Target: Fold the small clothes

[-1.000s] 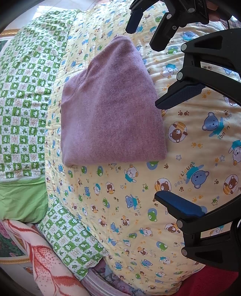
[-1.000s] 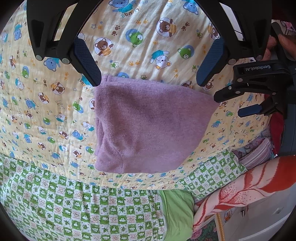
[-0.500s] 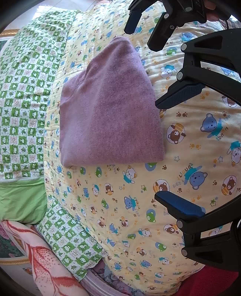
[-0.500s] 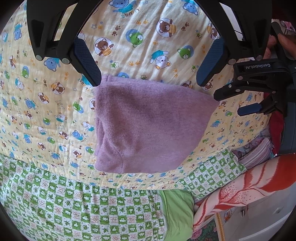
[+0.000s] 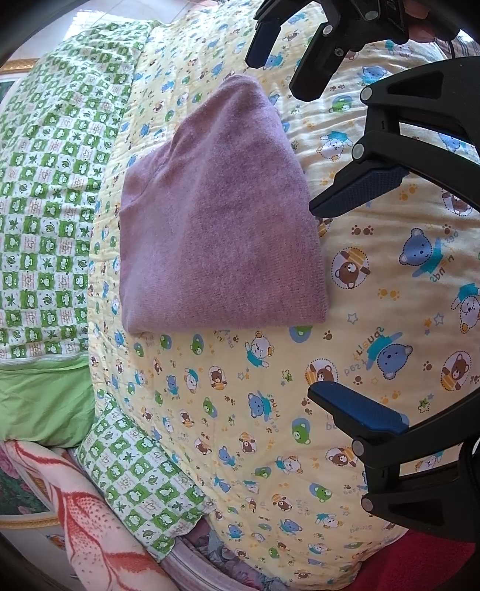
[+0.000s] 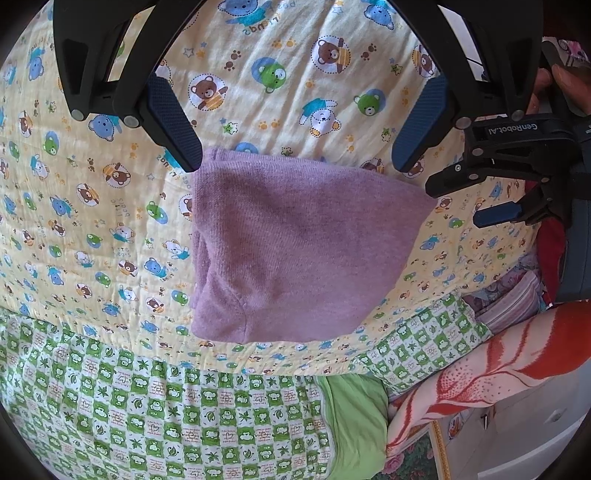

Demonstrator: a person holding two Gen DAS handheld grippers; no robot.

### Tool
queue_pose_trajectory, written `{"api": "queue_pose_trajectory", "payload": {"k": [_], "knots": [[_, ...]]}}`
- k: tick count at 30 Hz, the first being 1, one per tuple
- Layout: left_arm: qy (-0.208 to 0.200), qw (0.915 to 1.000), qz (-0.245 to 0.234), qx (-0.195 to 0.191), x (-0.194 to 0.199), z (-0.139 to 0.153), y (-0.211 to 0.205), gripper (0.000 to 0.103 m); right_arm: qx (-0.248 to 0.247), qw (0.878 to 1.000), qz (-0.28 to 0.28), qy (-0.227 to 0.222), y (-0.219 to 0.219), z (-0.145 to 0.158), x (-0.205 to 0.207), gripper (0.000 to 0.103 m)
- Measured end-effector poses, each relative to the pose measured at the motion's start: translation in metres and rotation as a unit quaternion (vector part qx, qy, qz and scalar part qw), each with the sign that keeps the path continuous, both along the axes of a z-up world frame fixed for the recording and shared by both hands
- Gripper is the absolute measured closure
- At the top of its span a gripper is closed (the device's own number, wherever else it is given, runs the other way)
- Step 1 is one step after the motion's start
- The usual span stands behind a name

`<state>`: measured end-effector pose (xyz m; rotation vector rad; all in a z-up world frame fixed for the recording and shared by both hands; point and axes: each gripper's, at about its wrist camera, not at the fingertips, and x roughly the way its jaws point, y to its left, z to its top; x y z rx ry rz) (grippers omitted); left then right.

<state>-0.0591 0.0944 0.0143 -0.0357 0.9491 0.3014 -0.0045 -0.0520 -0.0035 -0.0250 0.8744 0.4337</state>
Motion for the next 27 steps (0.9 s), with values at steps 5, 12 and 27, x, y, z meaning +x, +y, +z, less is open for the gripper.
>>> {"api": "queue_pose_trajectory", "payload": {"k": [5,12,27], "knots": [[0.0,1.0,-0.001,-0.002,0.0003,0.0004,0.0012,0.012,0.0,1.0,-0.001,0.0,-0.0003,0.0011,0.0,0.001],[0.001,1.0,-0.003,-0.005,0.0003,0.0012,0.0013,0.012,0.0,1.0,-0.003,-0.001,0.0009,0.0018,0.0001,0.001],[-0.008,0.9999,0.002,-0.009,0.0003,0.0078,0.0029,0.012,0.005,1.0,-0.012,-0.008,0.0024,0.0069,0.0028,0.001]]}}
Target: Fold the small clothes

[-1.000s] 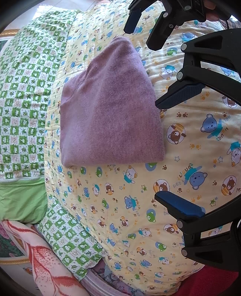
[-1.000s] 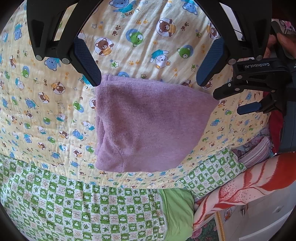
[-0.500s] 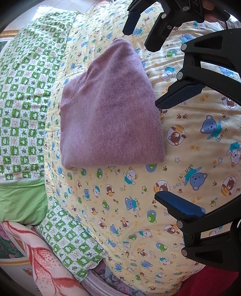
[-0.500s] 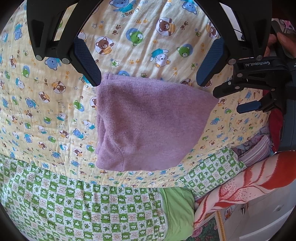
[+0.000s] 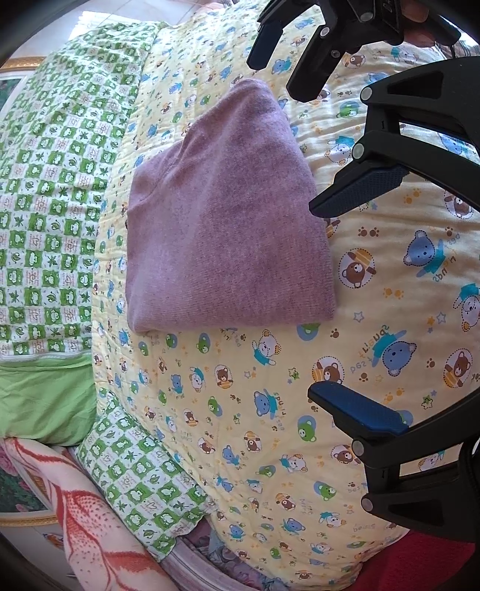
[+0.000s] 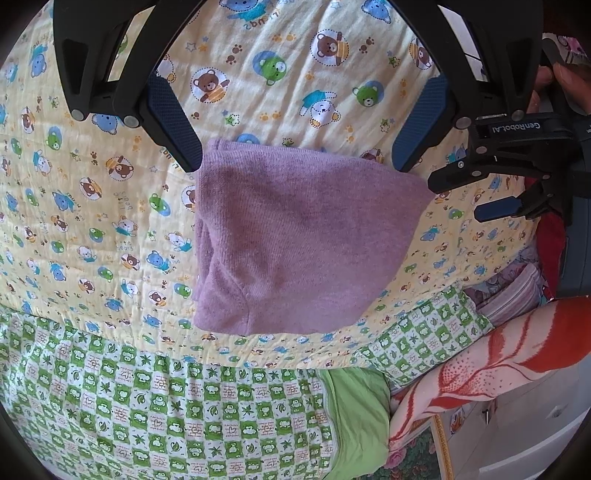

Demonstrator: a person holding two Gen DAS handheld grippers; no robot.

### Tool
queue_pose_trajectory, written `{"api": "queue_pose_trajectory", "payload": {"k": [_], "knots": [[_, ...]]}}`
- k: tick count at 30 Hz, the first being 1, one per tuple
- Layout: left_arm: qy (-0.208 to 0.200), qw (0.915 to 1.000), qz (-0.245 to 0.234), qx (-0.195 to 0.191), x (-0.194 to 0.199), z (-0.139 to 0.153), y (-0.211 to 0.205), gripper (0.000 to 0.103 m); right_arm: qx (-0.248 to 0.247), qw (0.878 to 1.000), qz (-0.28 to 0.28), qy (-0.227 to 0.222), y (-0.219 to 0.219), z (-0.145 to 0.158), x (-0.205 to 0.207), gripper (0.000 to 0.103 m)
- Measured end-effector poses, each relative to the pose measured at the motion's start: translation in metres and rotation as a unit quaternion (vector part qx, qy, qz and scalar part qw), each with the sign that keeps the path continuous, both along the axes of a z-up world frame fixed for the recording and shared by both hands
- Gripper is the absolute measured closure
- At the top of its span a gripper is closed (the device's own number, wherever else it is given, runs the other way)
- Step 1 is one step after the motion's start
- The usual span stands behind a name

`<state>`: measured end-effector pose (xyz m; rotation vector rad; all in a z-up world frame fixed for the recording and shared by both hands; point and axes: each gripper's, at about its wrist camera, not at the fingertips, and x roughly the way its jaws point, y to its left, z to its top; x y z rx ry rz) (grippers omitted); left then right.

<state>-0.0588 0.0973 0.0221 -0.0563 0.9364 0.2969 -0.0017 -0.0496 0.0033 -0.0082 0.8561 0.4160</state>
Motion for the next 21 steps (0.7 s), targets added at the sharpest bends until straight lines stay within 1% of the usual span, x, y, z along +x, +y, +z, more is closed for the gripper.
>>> {"api": "queue_pose_trajectory", "payload": {"k": [21], "knots": [[-0.002,1.0,0.001,-0.001,0.0023,0.0059,0.0018,0.012,0.006,1.0,-0.006,-0.007,-0.0037,0.007,0.0038,0.001]]}}
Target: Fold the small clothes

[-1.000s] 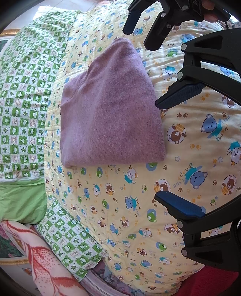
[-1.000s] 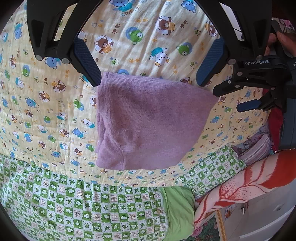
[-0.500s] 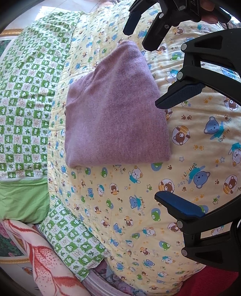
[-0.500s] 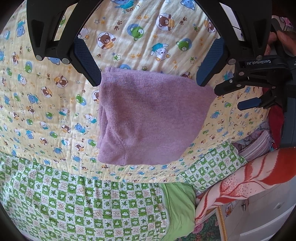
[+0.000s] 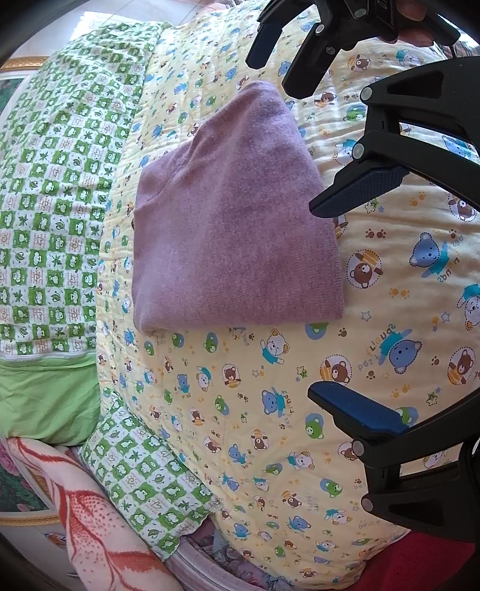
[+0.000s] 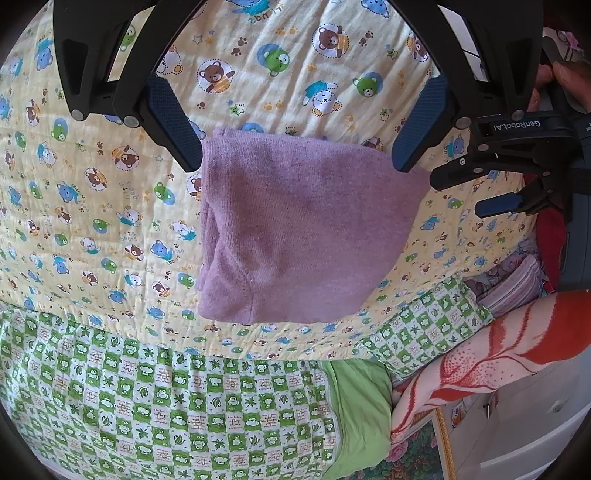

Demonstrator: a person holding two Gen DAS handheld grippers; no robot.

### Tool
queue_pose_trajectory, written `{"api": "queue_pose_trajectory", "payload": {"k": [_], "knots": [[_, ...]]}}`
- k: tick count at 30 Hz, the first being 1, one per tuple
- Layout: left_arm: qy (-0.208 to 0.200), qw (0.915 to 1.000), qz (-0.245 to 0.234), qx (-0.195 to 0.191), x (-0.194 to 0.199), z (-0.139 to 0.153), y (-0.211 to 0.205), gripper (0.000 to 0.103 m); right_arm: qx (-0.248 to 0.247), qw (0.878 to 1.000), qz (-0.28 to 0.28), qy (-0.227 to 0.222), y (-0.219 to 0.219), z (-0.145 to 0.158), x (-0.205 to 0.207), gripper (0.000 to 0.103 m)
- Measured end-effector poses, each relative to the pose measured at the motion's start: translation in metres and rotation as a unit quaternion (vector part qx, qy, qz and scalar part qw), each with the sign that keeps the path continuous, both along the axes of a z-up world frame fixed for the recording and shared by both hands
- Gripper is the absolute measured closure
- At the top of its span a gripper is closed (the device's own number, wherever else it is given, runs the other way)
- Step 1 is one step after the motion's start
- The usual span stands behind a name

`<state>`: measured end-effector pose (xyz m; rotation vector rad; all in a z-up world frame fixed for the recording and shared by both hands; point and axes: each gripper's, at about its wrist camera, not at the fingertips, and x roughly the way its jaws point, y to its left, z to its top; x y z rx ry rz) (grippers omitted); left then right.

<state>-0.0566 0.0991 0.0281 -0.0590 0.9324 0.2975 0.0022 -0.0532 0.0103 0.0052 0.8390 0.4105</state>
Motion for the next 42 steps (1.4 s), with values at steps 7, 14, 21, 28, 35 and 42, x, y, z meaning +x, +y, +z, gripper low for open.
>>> {"api": "queue_pose_trajectory", "payload": {"k": [7,14,21,28,35,42], "knots": [[0.002,1.0,-0.001,0.0,0.001,0.001,-0.001,0.012,0.0,1.0,0.0,0.0,0.0,0.0,0.0,0.001],[0.006,0.9999,0.001,-0.015,0.007,0.001,0.003,0.012,0.001,1.0,-0.001,0.0,0.0,0.0,0.0,0.001],[0.006,0.9999,0.0,-0.014,0.014,0.005,0.004,0.012,0.004,1.0,-0.009,0.0,-0.005,0.005,0.005,0.001],[0.007,0.9999,-0.008,-0.005,0.02,0.004,0.0,0.012,0.01,1.0,-0.024,0.004,-0.015,0.004,0.012,0.001],[0.016,0.9998,-0.014,0.004,0.023,-0.001,-0.004,0.012,0.012,1.0,-0.024,0.009,-0.017,0.002,0.017,0.001],[0.015,0.9999,-0.005,0.001,0.027,0.001,0.001,0.012,0.017,0.999,-0.027,0.013,-0.019,-0.001,0.022,0.001]]}}
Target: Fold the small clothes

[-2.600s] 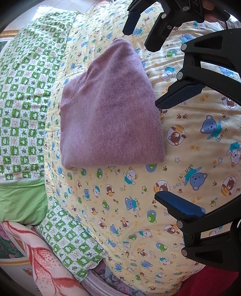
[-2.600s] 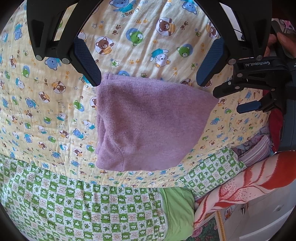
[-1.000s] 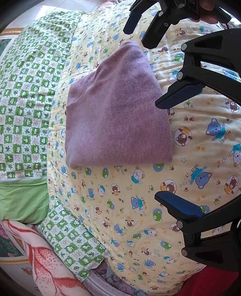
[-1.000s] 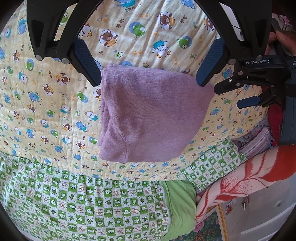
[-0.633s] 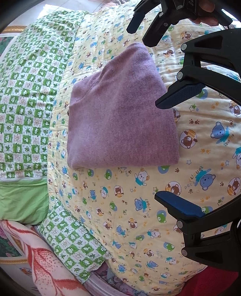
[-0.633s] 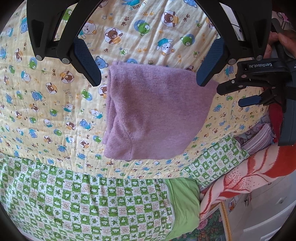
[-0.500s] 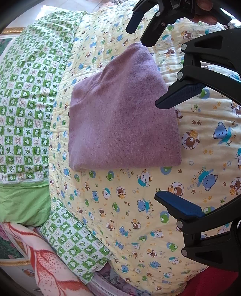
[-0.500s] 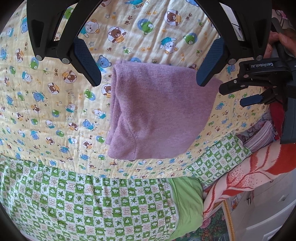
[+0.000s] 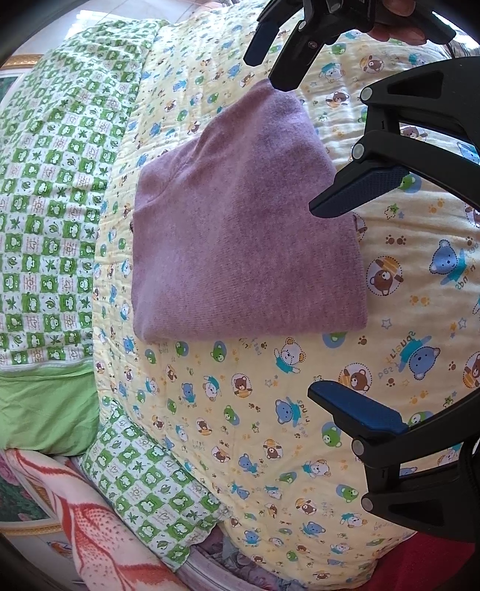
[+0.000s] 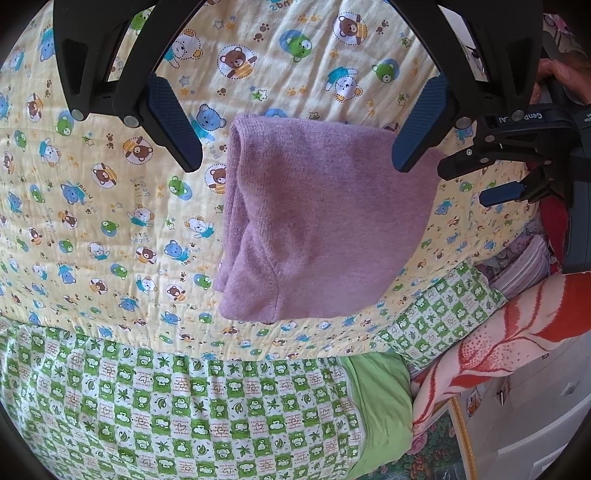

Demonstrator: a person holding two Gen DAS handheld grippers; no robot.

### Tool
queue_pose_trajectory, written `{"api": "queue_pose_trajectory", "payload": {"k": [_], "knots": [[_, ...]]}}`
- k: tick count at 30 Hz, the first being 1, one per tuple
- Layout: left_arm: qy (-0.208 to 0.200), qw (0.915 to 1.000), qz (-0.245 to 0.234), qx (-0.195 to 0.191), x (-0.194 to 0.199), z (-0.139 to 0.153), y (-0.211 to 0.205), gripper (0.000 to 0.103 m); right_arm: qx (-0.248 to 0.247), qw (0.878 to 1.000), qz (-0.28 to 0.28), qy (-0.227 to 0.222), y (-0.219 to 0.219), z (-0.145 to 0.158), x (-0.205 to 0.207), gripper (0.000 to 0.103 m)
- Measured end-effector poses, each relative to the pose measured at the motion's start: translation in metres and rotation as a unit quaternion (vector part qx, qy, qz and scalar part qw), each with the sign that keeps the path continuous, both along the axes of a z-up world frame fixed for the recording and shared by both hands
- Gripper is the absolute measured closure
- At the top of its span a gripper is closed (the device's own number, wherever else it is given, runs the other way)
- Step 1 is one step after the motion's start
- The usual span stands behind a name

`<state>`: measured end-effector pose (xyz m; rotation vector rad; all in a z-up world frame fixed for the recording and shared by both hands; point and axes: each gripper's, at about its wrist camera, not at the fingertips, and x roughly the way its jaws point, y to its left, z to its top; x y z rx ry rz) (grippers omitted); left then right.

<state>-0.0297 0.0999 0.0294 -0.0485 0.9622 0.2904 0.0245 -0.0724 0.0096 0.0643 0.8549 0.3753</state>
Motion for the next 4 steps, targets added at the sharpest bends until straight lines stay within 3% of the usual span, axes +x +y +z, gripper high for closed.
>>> {"api": "queue_pose_trajectory", "payload": {"k": [4], "knots": [[-0.004,1.0,0.003,-0.001,0.0022,0.0026,0.0007,0.012,0.004,1.0,-0.002,0.0,-0.0001,0.001,0.004,0.001]]}}
